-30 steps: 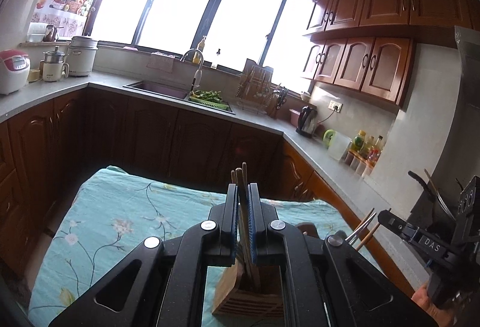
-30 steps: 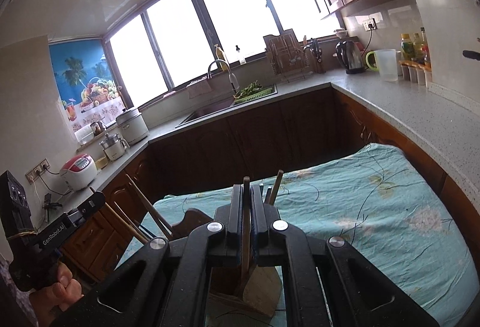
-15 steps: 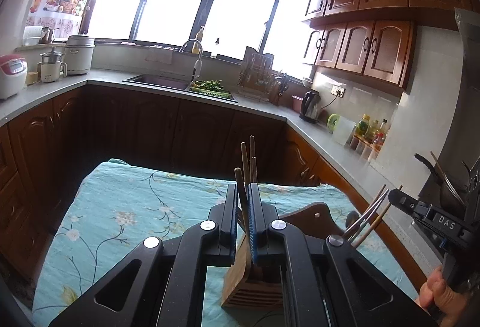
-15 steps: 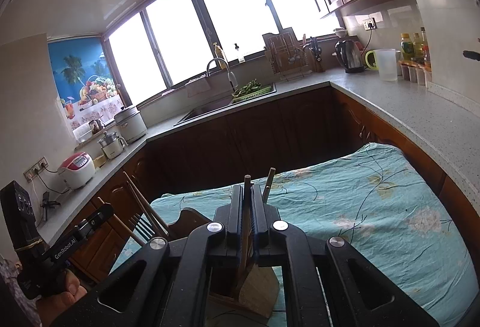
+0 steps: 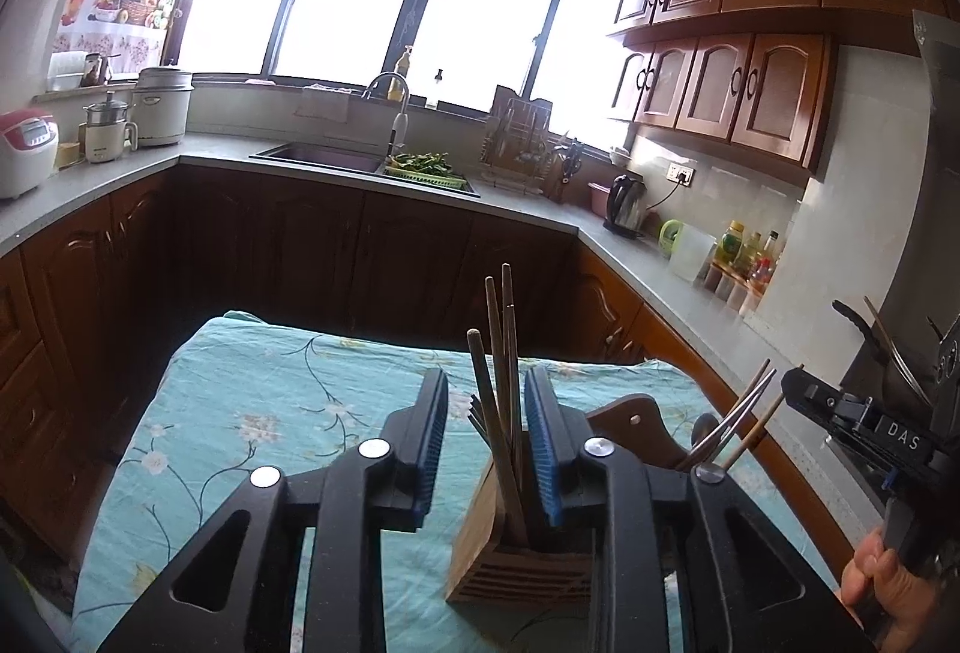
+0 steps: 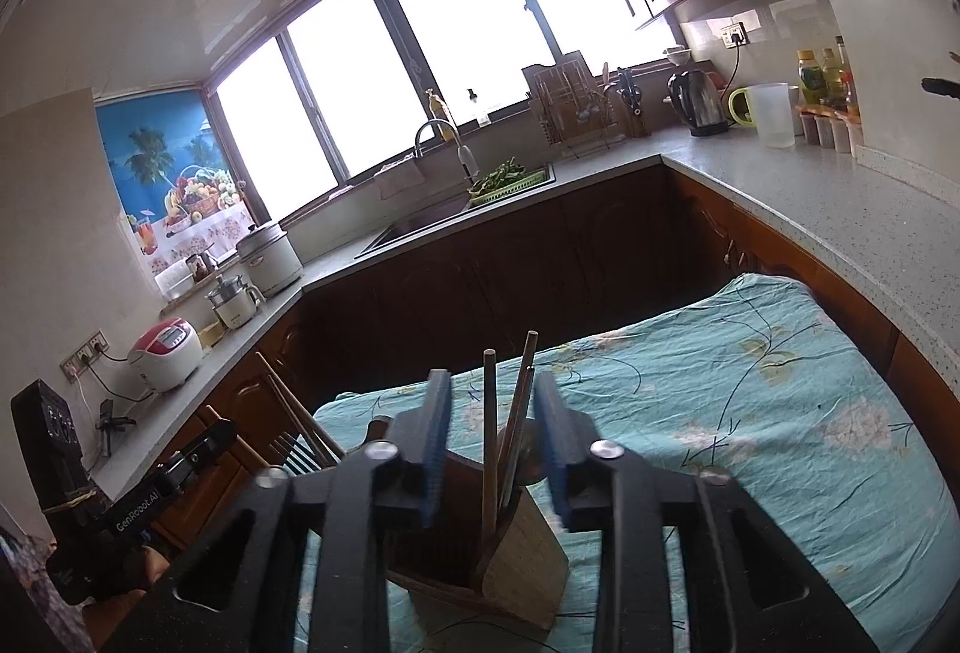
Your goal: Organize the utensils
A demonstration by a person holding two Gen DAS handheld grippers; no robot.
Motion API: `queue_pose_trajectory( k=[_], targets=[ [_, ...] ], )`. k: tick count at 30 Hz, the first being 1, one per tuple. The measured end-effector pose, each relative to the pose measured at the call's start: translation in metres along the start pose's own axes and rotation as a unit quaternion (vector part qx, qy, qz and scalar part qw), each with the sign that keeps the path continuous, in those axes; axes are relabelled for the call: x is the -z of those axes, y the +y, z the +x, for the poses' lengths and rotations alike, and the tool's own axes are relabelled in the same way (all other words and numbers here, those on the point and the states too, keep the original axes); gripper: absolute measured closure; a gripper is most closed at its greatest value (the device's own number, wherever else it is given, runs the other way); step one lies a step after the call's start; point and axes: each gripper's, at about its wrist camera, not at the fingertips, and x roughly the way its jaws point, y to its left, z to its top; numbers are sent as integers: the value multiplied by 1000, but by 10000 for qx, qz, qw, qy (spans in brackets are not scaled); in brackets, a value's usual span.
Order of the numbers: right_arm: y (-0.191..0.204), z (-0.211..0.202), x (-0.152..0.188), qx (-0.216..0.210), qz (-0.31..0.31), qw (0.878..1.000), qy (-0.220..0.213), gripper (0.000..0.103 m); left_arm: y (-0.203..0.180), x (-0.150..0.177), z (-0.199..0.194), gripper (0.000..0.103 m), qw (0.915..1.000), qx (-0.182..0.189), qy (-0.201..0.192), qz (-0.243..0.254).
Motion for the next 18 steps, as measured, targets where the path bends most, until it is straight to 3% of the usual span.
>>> queue_pose_trajectory(
  k=[1, 3, 5, 8, 18],
  targets=[
    [0, -3, 0, -21, 21, 10000, -42, 43, 0, 1, -3, 66, 10000, -16, -14, -1],
    [-1, -10, 0, -28, 41, 9999, -119, 22, -2, 3, -8, 43, 9999, -161, -23, 15],
    [-1, -15, 1, -14, 24, 9999, -169, 6, -2, 7, -14, 33, 9993, -354, -52, 47],
    [-1, -19, 7, -1, -1, 9999, -169, 5, -1, 15, -24, 25, 9988, -485, -24, 36],
    [8, -40, 29, -158, -119, 9997, -109, 5, -6, 27, -55, 23, 9983, -561, 133, 67]
  ],
)
